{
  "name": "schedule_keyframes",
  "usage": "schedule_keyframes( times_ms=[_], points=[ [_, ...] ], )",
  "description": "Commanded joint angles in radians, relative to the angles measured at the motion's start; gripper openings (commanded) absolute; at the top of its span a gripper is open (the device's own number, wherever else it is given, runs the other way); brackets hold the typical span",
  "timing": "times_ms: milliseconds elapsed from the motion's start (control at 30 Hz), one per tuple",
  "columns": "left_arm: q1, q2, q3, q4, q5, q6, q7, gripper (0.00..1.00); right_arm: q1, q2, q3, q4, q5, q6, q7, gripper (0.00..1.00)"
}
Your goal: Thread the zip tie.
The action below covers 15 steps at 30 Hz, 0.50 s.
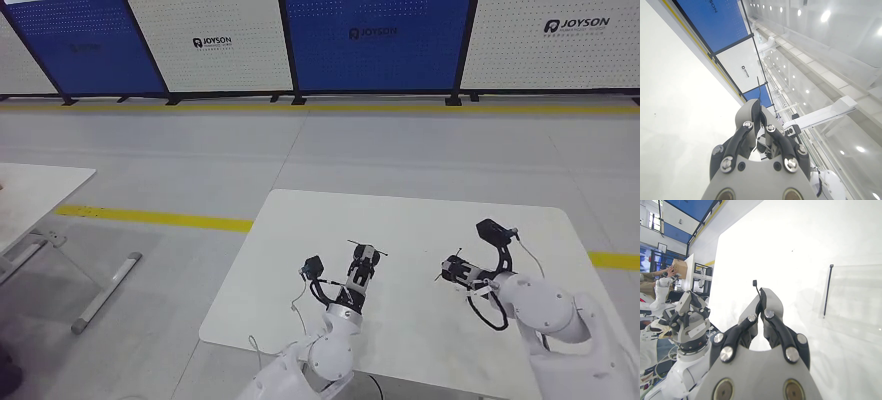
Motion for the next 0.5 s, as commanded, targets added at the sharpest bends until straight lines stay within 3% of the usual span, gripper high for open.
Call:
schedule_keyframes(
  times_ms=[0,100,367,467],
  points=[
    [0.0,0.0,0.0,0.0,0.0,0.0,0.0,0.0,0.0,0.0,0.0,0.0,0.0,0.0,0.0,0.0],
    [0.0,0.0,0.0,0.0,0.0,0.0,0.0,0.0,0.0,0.0,0.0,0.0,0.0,0.0,0.0,0.0],
    [0.008,-0.005,0.001,-0.005,0.035,0.009,-0.002,0.0,-0.085,-0.011,0.004,-0.088,0.087,-0.078,-0.266,0.0],
    [0.011,-0.012,0.017,-0.004,0.051,0.005,-0.002,0.0,-0.1,-0.014,-0.009,-0.104,0.11,-0.088,-0.291,0.0]
  ],
)
